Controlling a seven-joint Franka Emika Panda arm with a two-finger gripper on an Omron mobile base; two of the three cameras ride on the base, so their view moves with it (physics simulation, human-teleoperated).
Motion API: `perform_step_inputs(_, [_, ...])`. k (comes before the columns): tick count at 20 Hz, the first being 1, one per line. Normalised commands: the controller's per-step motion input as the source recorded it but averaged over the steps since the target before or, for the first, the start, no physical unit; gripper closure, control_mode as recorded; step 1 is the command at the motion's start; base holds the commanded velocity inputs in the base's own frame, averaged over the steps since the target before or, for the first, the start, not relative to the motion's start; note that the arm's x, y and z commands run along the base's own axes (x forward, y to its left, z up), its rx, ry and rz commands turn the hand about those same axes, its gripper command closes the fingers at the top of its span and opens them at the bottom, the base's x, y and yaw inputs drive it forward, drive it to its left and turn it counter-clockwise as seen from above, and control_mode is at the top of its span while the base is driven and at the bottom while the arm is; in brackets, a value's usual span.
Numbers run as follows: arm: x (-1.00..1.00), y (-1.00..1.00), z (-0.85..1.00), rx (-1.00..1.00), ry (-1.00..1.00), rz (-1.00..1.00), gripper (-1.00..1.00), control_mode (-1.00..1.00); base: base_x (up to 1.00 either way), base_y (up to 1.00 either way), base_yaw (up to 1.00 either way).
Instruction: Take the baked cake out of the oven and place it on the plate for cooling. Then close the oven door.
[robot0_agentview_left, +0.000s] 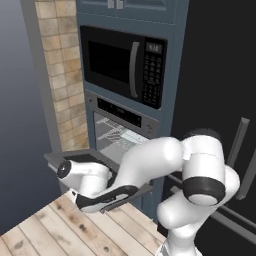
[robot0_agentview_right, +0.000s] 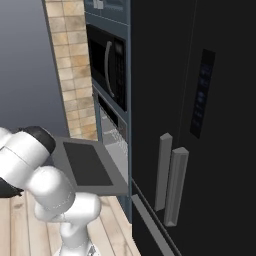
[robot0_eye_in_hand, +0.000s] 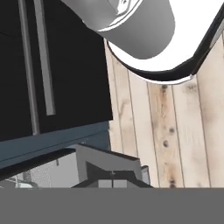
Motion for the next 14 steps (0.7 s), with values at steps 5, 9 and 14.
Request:
perform_step_inputs(5, [-0.03, 0.86, -0.16, -0.24, 0.0, 0.0, 1.0, -1.0, 0.0, 0.0, 0.0])
perform_step_inputs(9, [-0.03, 0.75, -0.14, -0.22, -0.02, 0.0, 1.0, -1.0, 0.0, 0.0, 0.0])
perform_step_inputs(14, [0.0, 0.38, -0.17, -0.16, -0.03, 0.0, -1.0, -1.0, 0.0, 0.0, 0.0])
